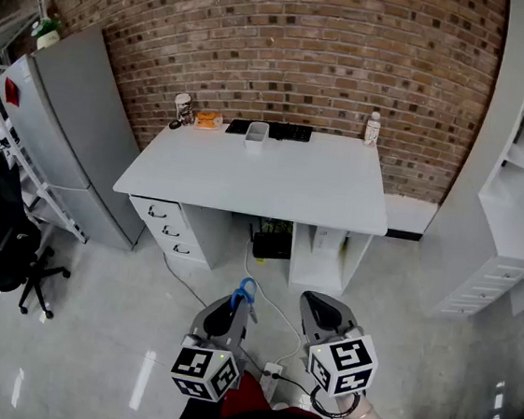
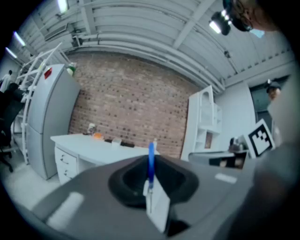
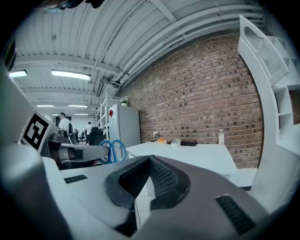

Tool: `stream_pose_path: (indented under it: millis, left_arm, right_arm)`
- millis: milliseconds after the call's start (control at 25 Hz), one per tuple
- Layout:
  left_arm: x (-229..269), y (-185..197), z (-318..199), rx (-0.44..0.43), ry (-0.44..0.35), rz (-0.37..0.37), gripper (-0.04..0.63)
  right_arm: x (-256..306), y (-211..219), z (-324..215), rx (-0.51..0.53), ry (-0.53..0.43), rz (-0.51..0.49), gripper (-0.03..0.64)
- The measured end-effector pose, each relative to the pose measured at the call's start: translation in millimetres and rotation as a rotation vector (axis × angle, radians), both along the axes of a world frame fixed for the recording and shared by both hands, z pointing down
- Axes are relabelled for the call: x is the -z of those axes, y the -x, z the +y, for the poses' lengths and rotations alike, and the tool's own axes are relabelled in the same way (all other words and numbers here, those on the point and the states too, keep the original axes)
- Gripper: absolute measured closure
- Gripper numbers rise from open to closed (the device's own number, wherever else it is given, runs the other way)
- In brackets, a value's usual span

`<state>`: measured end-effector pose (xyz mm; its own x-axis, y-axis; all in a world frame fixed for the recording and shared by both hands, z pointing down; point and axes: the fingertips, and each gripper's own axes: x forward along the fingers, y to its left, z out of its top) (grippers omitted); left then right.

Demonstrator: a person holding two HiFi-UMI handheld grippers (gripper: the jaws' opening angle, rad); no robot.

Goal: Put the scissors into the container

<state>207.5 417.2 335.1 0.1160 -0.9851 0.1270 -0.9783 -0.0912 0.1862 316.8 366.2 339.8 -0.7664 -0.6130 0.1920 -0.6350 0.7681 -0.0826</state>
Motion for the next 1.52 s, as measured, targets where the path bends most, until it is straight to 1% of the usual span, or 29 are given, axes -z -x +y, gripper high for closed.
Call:
stream_pose_path:
  millis: [160,360,600,960,1280,1520]
  left_arm:
    - [1.3,-1.3,-2.8,0.006,-0.006,0.002,0.557]
    - [-3.7,0.6,-4.0,0.01,0.005,0.002,0.557]
    - [-7.8,9.1,-10.2,0.009,0.018,0.002,0.557]
    - [-26.3,37.1,-34.4,0.009,0.052,0.012,0.557]
    - [-35.1,71.4,-70.2,0.003,0.079,0.024,0.557]
    - [-40.2,97.5,-96.4,-0.006,0.084,0.032,0.557]
  right_arm:
    - [1.9,-1.1,-2.9,0.0,-0.007,0.009,0.609]
    - [1.4,1.7,-3.4,0.005,-0.028,0.019,0.609]
    - [-5.9,9.2,-11.5,0.009,0.01,0.008,0.607]
    - [-21.2,38.1,-35.2,0.001,0.041,0.03,0.607]
    - [-26.3,71.6,-67.6,-0.007,0.06,0.034,0.607]
    - [-33.8,97.7,-87.6,-0.009,0.08,0.04,0.607]
